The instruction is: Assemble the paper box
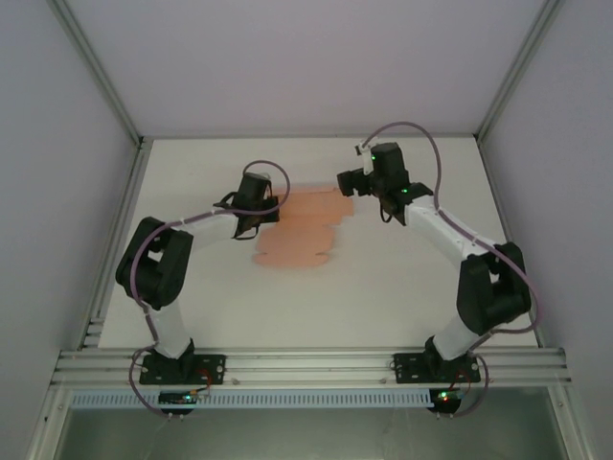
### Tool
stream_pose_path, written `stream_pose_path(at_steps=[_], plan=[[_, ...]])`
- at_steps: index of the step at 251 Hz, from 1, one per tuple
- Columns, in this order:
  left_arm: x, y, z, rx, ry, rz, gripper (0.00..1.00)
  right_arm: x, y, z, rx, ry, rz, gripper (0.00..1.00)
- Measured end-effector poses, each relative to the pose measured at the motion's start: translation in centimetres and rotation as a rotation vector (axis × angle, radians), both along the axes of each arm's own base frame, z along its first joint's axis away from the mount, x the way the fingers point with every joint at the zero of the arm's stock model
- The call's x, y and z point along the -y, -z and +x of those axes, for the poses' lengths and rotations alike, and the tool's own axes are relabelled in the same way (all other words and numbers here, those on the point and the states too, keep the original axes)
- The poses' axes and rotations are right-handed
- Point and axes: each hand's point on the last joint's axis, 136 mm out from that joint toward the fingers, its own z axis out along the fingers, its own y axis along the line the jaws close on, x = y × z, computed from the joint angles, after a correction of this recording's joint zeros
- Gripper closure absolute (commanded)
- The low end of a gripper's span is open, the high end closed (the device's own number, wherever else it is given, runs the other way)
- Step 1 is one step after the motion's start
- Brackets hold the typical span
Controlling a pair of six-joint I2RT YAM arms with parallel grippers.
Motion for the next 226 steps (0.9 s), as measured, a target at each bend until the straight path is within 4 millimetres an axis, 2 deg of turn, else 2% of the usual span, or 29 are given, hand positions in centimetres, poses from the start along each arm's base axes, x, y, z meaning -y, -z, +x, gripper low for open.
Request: stream_pose_path(at_steps=[30, 53, 150, 226], plan=[[0.0, 0.0, 0.0, -0.008, -0.007, -0.001, 1.0, -1.6, 2.6, -0.2, -0.056, -0.051, -0.047, 0.01], [-0.5, 0.0, 0.1, -0.008, -0.023, 0.012, 1.0, -2.1, 3.7, -0.1, -0.081, -0.071, -0.077, 0.01], [-1.6, -0.1, 0.4, -0.026, -0.061, 0.042, 1.0, -3.8, 4.4, -0.5, -0.083, -0.12, -0.122, 0.01], [-2.2, -0.1, 0.5, -0.032, -0.064, 0.05, 1.0, -5.3, 4.5, -0.7, -0.102, -0.184, -0.042, 0.01]])
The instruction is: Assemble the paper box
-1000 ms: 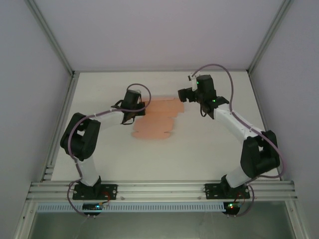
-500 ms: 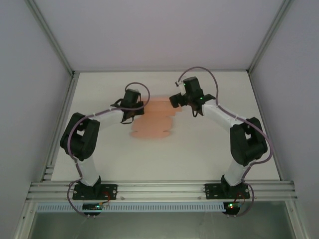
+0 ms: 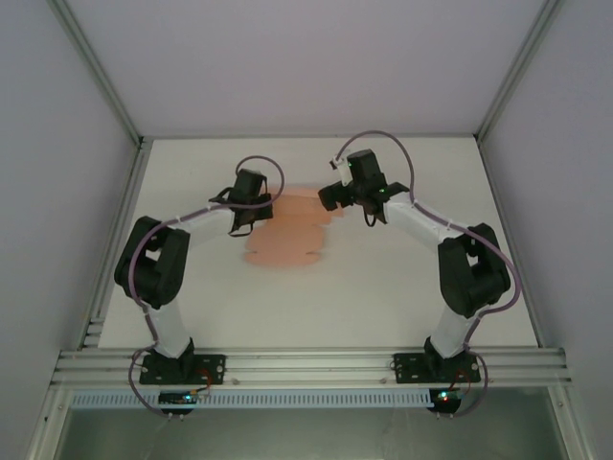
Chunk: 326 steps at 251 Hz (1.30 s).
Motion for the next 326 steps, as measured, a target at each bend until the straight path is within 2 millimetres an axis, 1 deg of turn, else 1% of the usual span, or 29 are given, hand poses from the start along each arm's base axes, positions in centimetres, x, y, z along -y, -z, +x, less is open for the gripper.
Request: stream_pose_path(at_steps=[50, 85, 109, 126, 148, 171, 196, 212, 226, 250, 277, 304, 326], plan=[[0.0, 0.0, 0.0, -0.005, 0.017, -0.003, 1.0, -0.8, 0.5, -0.7, -0.023, -0.102, 0.042, 0.01], [-0.2, 0.0, 0.1, -0.006, 0.021, -0.004, 1.0, -1.8, 0.8, -1.9, -0.035, -0.231, 0.042, 0.01], [-0.1, 0.0, 0.0, -0.007, 0.03, -0.008, 1.0, -1.9, 1.2, -2.4, -0.043, -0.275, 0.021, 0.01], [0.0, 0.0, 0.0, -0.006, 0.037, -0.007, 1.0, -1.7, 1.4, -2.2, -0.034, -0.271, 0.001, 0.01], [-0.1, 0.0, 0.1, -0.006, 0.036, -0.006, 1.0, -1.4, 1.5, -1.3, -0.007, -0.23, -0.007, 0.01], [-0.3, 0.0, 0.1, -0.009, 0.031, -0.004, 1.0, -1.3, 1.4, -0.4, 0.027, -0.19, 0.005, 0.01], [-0.5, 0.0, 0.1, -0.014, 0.028, 0.004, 1.0, -1.3, 1.1, 0.0, 0.039, -0.167, 0.026, 0.01], [-0.4, 0.0, 0.1, -0.015, 0.039, 0.006, 1.0, -0.8, 0.9, 0.2, 0.032, -0.143, 0.044, 0.01], [0.0, 0.0, -0.1, -0.019, 0.069, -0.004, 1.0, 0.0, 0.7, 0.5, 0.017, -0.117, 0.067, 0.01], [1.6, 0.0, -0.8, -0.033, 0.152, -0.061, 1.0, 1.9, 0.4, 0.8, -0.015, -0.087, 0.123, 0.01], [3.0, 0.0, -2.0, -0.053, 0.234, -0.125, 1.0, 3.6, 0.7, 0.9, -0.065, -0.071, 0.175, 0.0], [3.5, 0.0, -2.8, -0.065, 0.273, -0.148, 1.0, 4.0, 1.2, 0.2, -0.097, -0.075, 0.203, 0.01], [3.5, 0.0, -3.0, -0.069, 0.283, -0.149, 1.0, 3.8, 0.9, -0.4, -0.108, -0.094, 0.232, 0.0]])
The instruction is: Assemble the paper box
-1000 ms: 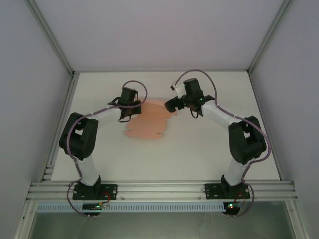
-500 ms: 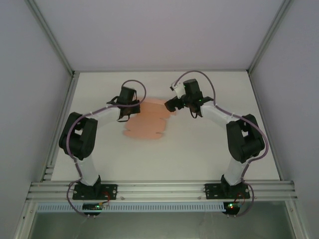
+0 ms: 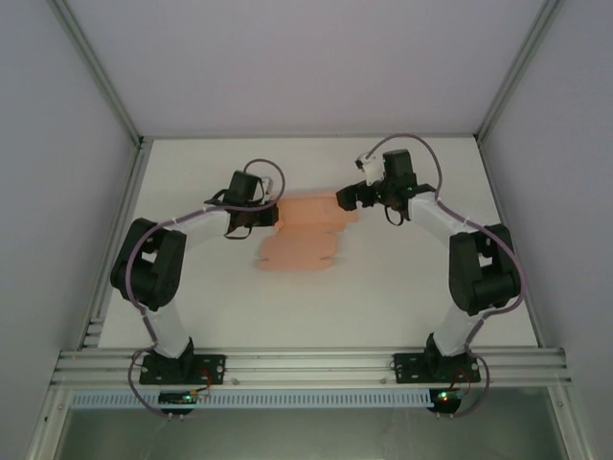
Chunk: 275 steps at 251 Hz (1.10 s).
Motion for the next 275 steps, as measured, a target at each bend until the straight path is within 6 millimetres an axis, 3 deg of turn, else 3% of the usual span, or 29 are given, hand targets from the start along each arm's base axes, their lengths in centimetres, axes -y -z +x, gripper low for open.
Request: stream_pose_path(at_steps=[49, 81, 137, 161, 205, 275], plan=[[0.0, 0.2, -0.3, -0.018, 0.004, 0.0, 1.0, -1.6, -1.5, -1.7, -0.026, -0.101, 0.092, 0.0], [0.0, 0.3, -0.5, -0.023, 0.007, 0.0, 1.0, -1.4, -2.6, -2.5, -0.036, -0.098, 0.084, 0.0], [0.8, 0.2, -0.8, -0.017, 0.033, 0.0, 1.0, -0.2, -7.8, -2.6, 0.083, -0.036, 0.054, 0.01], [0.9, 0.2, -0.9, -0.016, 0.037, 0.001, 1.0, -0.2, -8.7, -2.1, 0.102, -0.027, 0.05, 0.01], [0.9, 0.2, -0.9, -0.016, 0.036, 0.001, 1.0, -1.2, -6.1, -2.2, 0.017, -0.07, 0.001, 0.01], [0.9, 0.2, -0.9, -0.016, 0.036, 0.0, 1.0, -4.5, -0.4, -4.6, -0.138, -0.203, -0.095, 0.0]])
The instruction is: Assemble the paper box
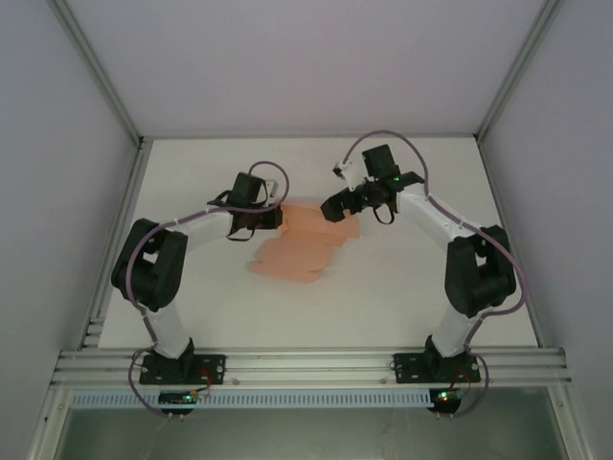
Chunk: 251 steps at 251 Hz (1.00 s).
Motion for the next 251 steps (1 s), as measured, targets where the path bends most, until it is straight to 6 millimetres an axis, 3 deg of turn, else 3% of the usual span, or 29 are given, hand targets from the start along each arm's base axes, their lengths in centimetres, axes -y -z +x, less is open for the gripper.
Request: stream_pose_path(at_steps=[48, 90, 156, 251], plan=[[0.1, -0.1, 0.2, 0.003, -0.003, -0.003, 1.0, -0.5, 1.3, -0.1, -0.021, -0.019, -0.012, 0.01], [-0.4, 0.0, 0.7, 0.001, -0.031, 0.003, 1.0, -1.6, 0.7, 1.3, 0.07, 0.017, 0.005, 0.01], [-1.0, -0.1, 1.3, -0.001, -0.07, 0.029, 1.0, 0.1, 0.2, 5.1, 0.366, 0.306, -0.029, 0.01], [-0.8, 0.0, 1.9, -0.003, -0.112, 0.081, 1.0, 0.4, -0.3, 5.7, 0.468, 0.392, -0.018, 0.01]])
